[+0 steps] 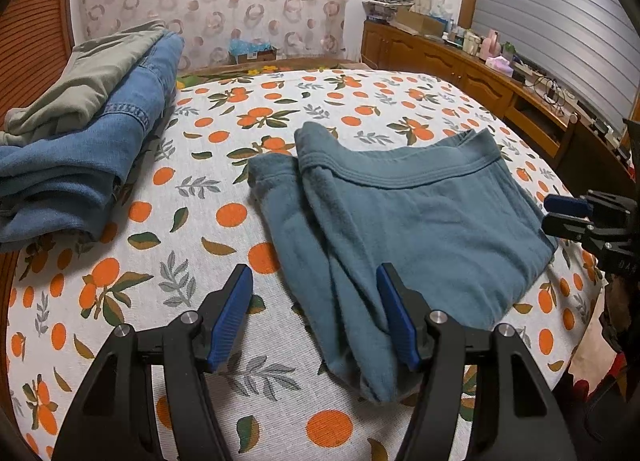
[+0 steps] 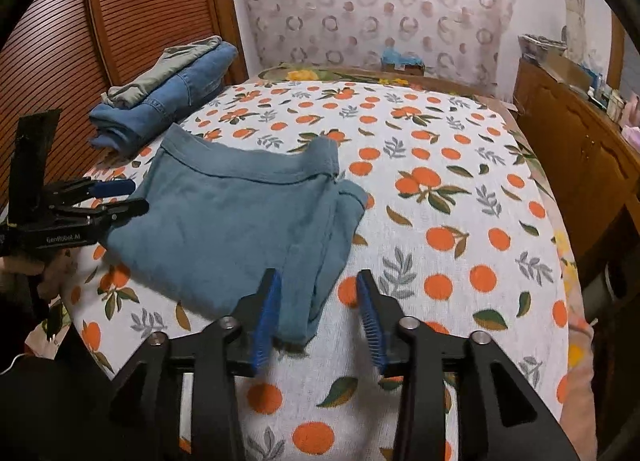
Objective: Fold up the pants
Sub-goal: 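Open both grippers and release the folded shorts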
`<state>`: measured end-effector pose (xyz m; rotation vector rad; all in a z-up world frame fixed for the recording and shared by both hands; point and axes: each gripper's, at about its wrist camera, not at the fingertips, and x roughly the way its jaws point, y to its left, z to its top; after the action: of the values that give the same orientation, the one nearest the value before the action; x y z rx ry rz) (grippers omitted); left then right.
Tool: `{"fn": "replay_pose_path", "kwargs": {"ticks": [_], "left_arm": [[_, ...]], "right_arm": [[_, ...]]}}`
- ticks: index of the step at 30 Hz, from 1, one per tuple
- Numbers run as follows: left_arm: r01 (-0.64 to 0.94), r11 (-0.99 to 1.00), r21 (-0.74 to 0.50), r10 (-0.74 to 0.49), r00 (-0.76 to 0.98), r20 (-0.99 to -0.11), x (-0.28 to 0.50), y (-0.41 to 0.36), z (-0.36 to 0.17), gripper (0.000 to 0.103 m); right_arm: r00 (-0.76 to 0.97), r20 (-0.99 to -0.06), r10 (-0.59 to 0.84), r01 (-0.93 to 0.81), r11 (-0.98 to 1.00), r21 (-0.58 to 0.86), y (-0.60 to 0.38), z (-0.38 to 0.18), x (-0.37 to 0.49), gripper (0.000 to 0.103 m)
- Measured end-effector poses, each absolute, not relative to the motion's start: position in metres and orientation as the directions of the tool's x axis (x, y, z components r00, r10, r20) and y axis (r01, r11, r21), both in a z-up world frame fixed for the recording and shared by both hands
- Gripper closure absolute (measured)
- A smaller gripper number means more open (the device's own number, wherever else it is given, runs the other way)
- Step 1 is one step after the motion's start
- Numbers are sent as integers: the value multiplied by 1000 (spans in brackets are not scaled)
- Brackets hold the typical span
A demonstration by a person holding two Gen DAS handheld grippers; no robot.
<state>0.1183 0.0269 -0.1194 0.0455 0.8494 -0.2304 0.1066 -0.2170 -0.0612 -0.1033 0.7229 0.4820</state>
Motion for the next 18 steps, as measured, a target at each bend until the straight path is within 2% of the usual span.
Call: {"fn": "replay_pose_path", "kwargs": {"ticks": [3,11,18], "left_arm": [[220,974,-53,-184,636,-749,119,27,-120,38],[221,973,-60,-190,633,-751,118,27,-120,38],[221,972,-83,-206,626,-752,121,28,-120,38]], "right_arm": [[646,-660,383,-452,889,73,-213,-60,115,52],[618,-691,374,-420,901,111,-206,-66,150,52],[625,-696,353,-417,905,85,-194,-69,165,52]]}}
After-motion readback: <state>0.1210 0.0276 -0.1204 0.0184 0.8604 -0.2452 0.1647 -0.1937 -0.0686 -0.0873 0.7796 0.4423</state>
